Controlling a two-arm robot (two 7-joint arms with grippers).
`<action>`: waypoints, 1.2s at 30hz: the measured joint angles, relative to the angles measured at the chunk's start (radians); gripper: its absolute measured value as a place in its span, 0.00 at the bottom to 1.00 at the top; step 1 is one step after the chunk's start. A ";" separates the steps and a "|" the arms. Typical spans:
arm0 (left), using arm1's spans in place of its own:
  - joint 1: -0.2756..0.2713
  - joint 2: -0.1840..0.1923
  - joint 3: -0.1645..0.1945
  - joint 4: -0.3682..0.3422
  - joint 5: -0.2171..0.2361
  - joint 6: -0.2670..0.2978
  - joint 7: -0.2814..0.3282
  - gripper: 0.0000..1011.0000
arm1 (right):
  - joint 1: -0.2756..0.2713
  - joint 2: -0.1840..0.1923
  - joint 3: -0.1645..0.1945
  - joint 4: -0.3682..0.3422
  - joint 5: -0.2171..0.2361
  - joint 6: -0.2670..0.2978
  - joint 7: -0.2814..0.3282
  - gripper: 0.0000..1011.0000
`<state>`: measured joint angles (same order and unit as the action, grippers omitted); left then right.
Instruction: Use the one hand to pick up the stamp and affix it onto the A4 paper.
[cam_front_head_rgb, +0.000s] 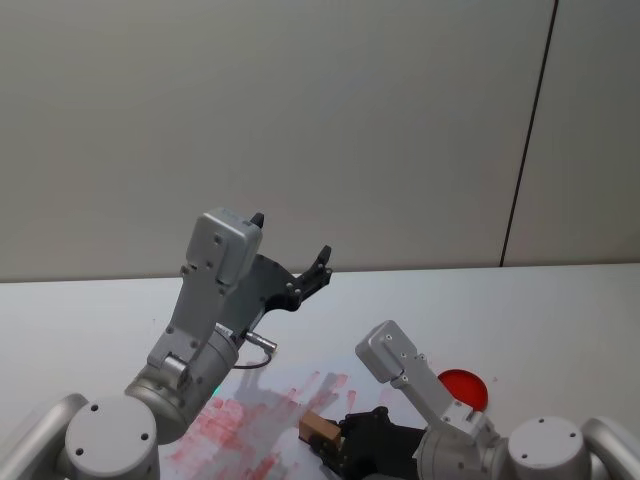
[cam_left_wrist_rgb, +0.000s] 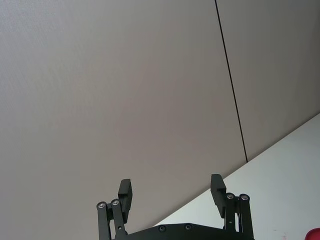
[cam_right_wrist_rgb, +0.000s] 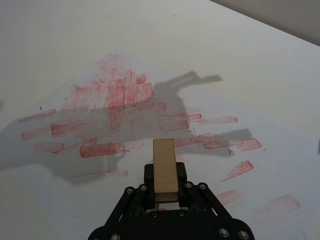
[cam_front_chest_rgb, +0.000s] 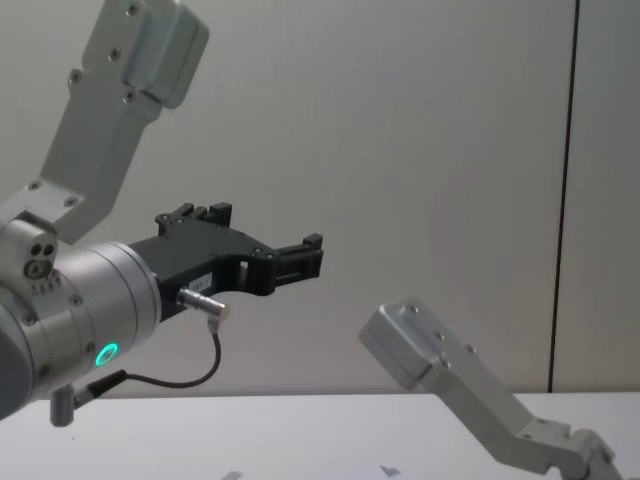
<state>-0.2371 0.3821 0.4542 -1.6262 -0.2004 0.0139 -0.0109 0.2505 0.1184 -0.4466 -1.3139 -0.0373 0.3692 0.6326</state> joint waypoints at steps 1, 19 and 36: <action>0.000 0.000 0.000 0.000 0.000 0.000 0.000 0.99 | 0.001 -0.001 0.000 0.002 0.000 -0.004 0.000 0.22; 0.000 0.000 0.000 0.000 0.000 0.000 0.000 0.99 | -0.004 0.038 0.057 -0.149 0.156 -0.008 -0.034 0.22; 0.000 0.000 0.000 0.000 0.000 0.000 0.000 0.99 | -0.047 0.154 0.149 -0.288 0.252 0.072 -0.091 0.22</action>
<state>-0.2372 0.3822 0.4542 -1.6262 -0.2004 0.0139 -0.0110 0.2037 0.2726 -0.2978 -1.6015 0.2147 0.4412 0.5412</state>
